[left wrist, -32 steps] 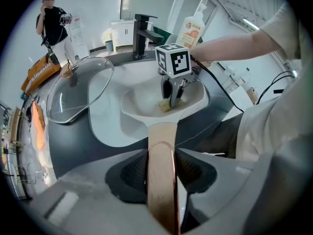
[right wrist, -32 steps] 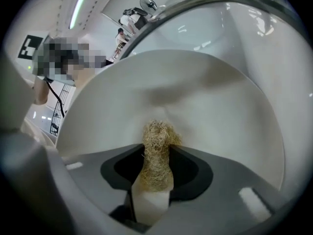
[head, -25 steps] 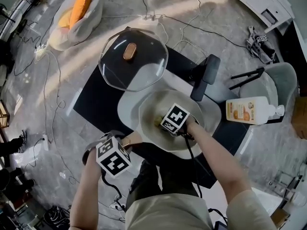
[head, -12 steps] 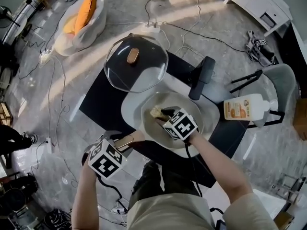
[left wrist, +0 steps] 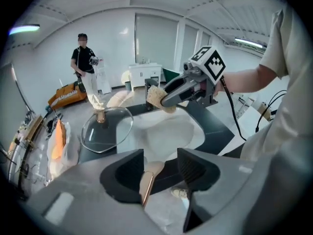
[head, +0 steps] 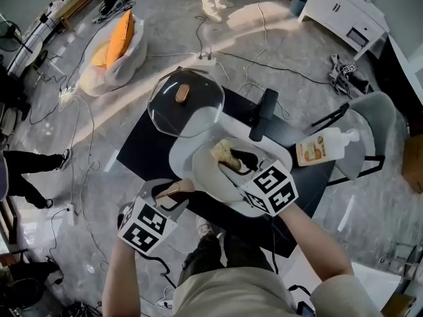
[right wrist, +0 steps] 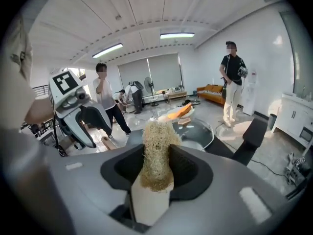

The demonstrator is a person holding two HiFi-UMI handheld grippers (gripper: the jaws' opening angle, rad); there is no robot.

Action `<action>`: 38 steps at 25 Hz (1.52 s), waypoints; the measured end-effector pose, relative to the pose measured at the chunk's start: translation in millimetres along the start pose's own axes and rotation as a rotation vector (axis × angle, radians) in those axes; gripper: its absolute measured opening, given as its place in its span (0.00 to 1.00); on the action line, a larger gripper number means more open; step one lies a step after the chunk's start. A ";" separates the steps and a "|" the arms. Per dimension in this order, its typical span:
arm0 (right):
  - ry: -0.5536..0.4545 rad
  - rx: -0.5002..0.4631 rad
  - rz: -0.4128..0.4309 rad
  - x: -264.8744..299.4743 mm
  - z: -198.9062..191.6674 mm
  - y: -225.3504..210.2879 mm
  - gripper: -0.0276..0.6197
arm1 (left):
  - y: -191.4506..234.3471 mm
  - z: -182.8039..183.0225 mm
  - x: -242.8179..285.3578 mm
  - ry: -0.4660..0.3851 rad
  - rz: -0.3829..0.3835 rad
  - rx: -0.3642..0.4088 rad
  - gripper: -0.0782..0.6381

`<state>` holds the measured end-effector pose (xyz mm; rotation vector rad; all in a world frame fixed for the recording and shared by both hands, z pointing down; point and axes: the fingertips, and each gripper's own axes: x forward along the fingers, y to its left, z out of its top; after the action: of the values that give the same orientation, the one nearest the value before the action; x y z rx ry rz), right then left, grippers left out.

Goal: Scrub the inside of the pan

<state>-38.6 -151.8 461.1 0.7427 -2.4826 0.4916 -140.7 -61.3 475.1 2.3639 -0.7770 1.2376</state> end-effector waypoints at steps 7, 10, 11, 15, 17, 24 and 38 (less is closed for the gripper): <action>-0.184 -0.041 -0.067 -77.2 68.5 19.4 0.30 | 1.4 64.2 -53.9 -0.216 0.109 0.038 0.35; -0.253 -0.068 -0.096 -107.4 93.2 28.2 0.30 | -1.0 85.0 -75.4 -0.283 0.148 0.064 0.35; -0.276 -0.080 -0.102 -116.8 100.3 32.3 0.30 | -1.4 90.5 -82.6 -0.306 0.160 0.067 0.34; -0.364 -0.117 -0.104 -154.0 129.0 50.1 0.30 | -1.1 113.7 -114.0 -0.409 0.207 0.058 0.33; -0.405 -0.132 -0.118 -172.8 141.5 56.9 0.30 | -4.2 125.0 -130.4 -0.460 0.235 0.049 0.32; -0.518 -0.173 -0.170 -224.3 172.3 75.6 0.30 | -16.6 150.9 -178.7 -0.590 0.292 0.019 0.24; -0.644 -0.215 -0.237 -280.7 197.6 100.1 0.29 | -25.6 164.9 -223.1 -0.733 0.376 0.010 0.11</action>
<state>36.3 -50.8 126.4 1.2330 -2.8959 -0.1320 -124.1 -63.3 197.0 2.7735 -1.4827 0.4368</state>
